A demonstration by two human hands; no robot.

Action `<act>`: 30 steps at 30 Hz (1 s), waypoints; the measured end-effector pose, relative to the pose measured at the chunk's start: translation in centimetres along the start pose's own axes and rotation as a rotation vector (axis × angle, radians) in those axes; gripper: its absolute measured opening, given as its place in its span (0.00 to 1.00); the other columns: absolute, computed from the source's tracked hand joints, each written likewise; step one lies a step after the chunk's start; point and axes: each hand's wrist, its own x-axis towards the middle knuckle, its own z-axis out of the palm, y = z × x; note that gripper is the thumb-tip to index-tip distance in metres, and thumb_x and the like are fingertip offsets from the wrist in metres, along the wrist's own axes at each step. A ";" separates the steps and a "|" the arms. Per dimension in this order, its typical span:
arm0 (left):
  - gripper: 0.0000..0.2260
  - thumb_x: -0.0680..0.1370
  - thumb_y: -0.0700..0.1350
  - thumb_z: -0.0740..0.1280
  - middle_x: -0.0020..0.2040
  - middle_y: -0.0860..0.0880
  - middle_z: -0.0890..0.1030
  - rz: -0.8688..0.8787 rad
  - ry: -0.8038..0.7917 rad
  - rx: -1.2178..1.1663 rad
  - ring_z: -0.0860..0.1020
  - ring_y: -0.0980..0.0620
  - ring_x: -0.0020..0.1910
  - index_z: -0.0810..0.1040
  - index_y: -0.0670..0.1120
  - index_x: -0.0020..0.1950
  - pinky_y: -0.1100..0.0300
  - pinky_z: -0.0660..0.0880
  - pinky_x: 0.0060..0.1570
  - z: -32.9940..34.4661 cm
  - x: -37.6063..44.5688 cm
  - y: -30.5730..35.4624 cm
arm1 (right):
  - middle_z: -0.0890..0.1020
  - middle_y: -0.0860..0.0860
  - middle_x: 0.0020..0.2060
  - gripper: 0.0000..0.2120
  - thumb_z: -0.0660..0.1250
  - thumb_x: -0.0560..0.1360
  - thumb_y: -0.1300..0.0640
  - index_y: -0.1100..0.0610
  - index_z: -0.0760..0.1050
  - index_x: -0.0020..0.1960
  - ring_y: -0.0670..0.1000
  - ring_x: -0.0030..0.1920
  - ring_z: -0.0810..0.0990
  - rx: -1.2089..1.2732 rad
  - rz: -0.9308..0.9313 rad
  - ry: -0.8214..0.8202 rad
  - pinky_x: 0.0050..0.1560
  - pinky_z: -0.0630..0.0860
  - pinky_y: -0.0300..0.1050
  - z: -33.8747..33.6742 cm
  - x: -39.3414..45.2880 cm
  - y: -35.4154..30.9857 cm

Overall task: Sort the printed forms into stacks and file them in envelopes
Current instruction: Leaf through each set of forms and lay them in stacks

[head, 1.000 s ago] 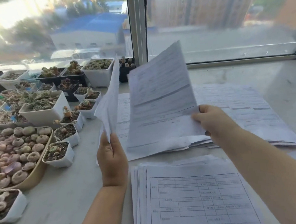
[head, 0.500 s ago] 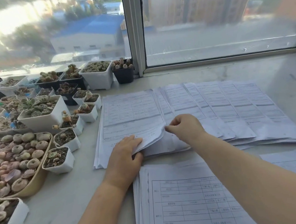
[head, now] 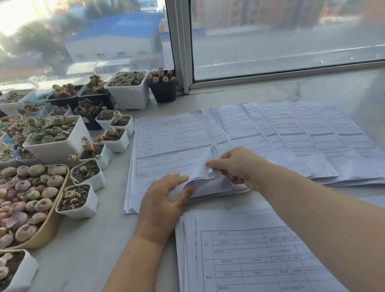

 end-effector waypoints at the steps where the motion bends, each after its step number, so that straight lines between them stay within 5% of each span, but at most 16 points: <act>1: 0.11 0.74 0.51 0.70 0.51 0.68 0.76 0.011 0.009 -0.004 0.73 0.64 0.56 0.83 0.51 0.54 0.71 0.65 0.59 0.1 0.1 -0.2 | 0.69 0.50 0.22 0.21 0.74 0.72 0.54 0.55 0.67 0.27 0.48 0.23 0.64 -0.010 -0.013 0.015 0.21 0.62 0.34 0.2 0.1 0.0; 4: 0.08 0.79 0.45 0.65 0.38 0.61 0.79 0.026 0.050 0.018 0.76 0.60 0.41 0.82 0.46 0.45 0.63 0.71 0.42 0.3 0.2 -0.6 | 0.70 0.48 0.20 0.22 0.73 0.73 0.51 0.54 0.67 0.26 0.47 0.21 0.65 -0.007 -0.050 0.033 0.21 0.64 0.35 0.4 0.3 0.2; 6: 0.16 0.80 0.43 0.63 0.26 0.58 0.67 -0.045 0.134 -0.011 0.66 0.58 0.29 0.69 0.48 0.32 0.65 0.61 0.31 0.4 0.3 -0.7 | 0.71 0.48 0.21 0.22 0.71 0.74 0.50 0.55 0.69 0.26 0.47 0.21 0.65 0.000 -0.060 0.033 0.22 0.64 0.36 0.3 0.3 0.4; 9: 0.20 0.81 0.43 0.61 0.25 0.55 0.64 -0.101 0.165 -0.060 0.61 0.55 0.28 0.59 0.50 0.30 0.64 0.58 0.28 0.5 0.4 -0.8 | 0.72 0.48 0.21 0.21 0.70 0.76 0.50 0.54 0.71 0.26 0.47 0.22 0.66 -0.036 -0.060 0.033 0.24 0.63 0.38 0.2 0.1 0.7; 12: 0.17 0.81 0.54 0.59 0.28 0.61 0.72 -0.089 0.072 -0.098 0.69 0.61 0.32 0.71 0.57 0.32 0.68 0.64 0.34 0.3 0.2 -0.8 | 0.76 0.46 0.23 0.17 0.67 0.77 0.50 0.55 0.76 0.32 0.45 0.20 0.67 -0.023 -0.035 0.026 0.22 0.63 0.34 0.1 -0.4 0.5; 14: 0.16 0.80 0.57 0.55 0.43 0.73 0.77 -0.056 -0.054 -0.102 0.72 0.72 0.50 0.82 0.59 0.44 0.71 0.64 0.55 0.1 0.0 -0.8 | 0.77 0.48 0.26 0.16 0.63 0.79 0.49 0.56 0.79 0.37 0.46 0.20 0.66 0.055 -0.006 0.017 0.22 0.62 0.34 -0.3 -1.1 0.1; 17: 0.15 0.81 0.51 0.59 0.64 0.59 0.74 -0.033 -0.186 0.035 0.66 0.67 0.64 0.84 0.54 0.44 0.59 0.53 0.70 0.2 0.4 -1.0 | 0.77 0.49 0.29 0.13 0.61 0.79 0.52 0.55 0.81 0.44 0.47 0.23 0.66 0.014 0.011 0.036 0.24 0.63 0.36 -2.0 -3.3 0.4; 22: 0.12 0.81 0.49 0.60 0.65 0.48 0.73 -0.161 -0.344 0.200 0.64 0.50 0.72 0.83 0.50 0.51 0.50 0.53 0.72 -1.1 1.2 2.3 | 0.79 0.45 0.26 0.08 0.67 0.76 0.54 0.56 0.80 0.40 0.44 0.23 0.72 -0.212 -0.080 0.094 0.24 0.67 0.35 -5.5 -12.2 4.5; 24: 0.12 0.80 0.48 0.62 0.64 0.45 0.73 -0.018 -0.286 0.358 0.66 0.45 0.70 0.81 0.46 0.58 0.50 0.56 0.70 -1.4 0.2 4.5 | 0.80 0.44 0.26 0.08 0.68 0.75 0.54 0.55 0.78 0.38 0.41 0.24 0.74 -0.239 -0.109 0.125 0.26 0.70 0.32 -6.7 -17.1 7.2; 27: 0.13 0.77 0.45 0.67 0.64 0.43 0.75 0.248 -0.161 0.280 0.71 0.44 0.65 0.79 0.44 0.61 0.51 0.63 0.67 -0.7 -5.1 9.1 | 0.79 0.45 0.27 0.07 0.70 0.73 0.57 0.51 0.78 0.35 0.41 0.26 0.75 -0.246 -0.119 0.210 0.28 0.72 0.33 -8.1 -23.9 11.7; 30: 0.13 0.76 0.49 0.68 0.62 0.52 0.75 0.334 -0.296 0.197 0.70 0.53 0.64 0.78 0.51 0.60 0.58 0.65 0.66 0.9 -13.3 12.9 | 0.78 0.45 0.27 0.06 0.70 0.72 0.58 0.51 0.78 0.37 0.42 0.25 0.74 -0.225 -0.048 0.260 0.27 0.70 0.33 -8.6 -28.6 16.0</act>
